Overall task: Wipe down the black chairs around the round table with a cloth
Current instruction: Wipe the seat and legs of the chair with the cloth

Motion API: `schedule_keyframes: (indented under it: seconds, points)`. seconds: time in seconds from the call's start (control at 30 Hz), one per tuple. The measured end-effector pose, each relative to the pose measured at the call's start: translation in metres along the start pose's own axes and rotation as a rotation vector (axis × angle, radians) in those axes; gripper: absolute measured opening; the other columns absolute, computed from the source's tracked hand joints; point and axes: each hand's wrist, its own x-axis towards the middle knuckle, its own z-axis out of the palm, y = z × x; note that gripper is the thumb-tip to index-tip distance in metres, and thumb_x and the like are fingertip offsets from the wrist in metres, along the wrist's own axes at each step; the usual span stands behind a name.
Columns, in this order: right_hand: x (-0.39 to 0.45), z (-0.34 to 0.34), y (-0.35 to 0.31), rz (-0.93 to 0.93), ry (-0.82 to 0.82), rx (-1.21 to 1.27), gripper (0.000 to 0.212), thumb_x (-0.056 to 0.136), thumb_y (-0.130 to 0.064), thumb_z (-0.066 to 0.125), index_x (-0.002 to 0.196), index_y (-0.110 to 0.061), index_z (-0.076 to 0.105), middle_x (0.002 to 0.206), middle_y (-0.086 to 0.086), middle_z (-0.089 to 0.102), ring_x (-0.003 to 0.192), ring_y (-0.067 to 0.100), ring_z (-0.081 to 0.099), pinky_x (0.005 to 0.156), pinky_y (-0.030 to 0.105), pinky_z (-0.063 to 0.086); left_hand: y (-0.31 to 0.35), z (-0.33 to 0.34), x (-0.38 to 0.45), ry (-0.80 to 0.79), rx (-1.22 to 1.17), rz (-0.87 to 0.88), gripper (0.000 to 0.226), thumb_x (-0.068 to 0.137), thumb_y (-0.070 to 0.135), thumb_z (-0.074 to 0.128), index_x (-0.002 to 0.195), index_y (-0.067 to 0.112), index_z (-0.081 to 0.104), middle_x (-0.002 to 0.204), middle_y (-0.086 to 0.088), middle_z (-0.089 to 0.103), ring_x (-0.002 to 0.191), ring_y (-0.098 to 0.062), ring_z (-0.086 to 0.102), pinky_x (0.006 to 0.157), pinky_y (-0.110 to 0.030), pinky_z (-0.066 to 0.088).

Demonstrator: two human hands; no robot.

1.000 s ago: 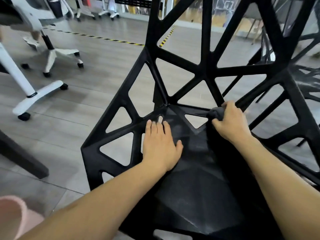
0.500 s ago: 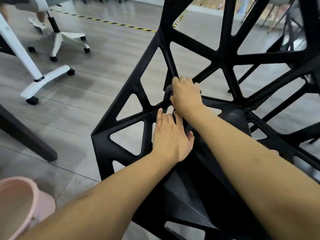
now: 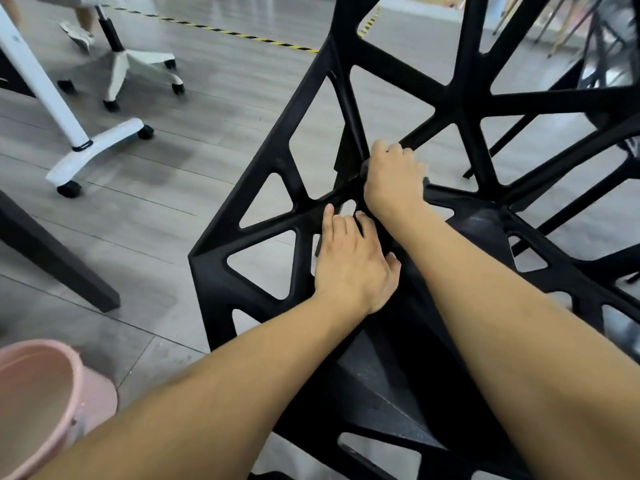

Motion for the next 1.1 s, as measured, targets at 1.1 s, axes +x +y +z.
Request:
schedule_keyframes:
  seconds: [1.1]
  points:
    - [-0.168,-0.048,0.126,0.044,-0.114,0.211,0.042,0.083,-0.045,0.051,0.114,-0.016,0.053,0.106,0.013,0.059,0.100,0.037,0.055,0.083,0.044,0.045,-0.002,-0.007,0.001,-0.071,0.018,-0.022,0.066,0.101,0.042,0.029,0.149,-0.004,0.029,0.134,-0.027,0.050,0.137,-0.038,0.034,0.125,-0.047,0.001]
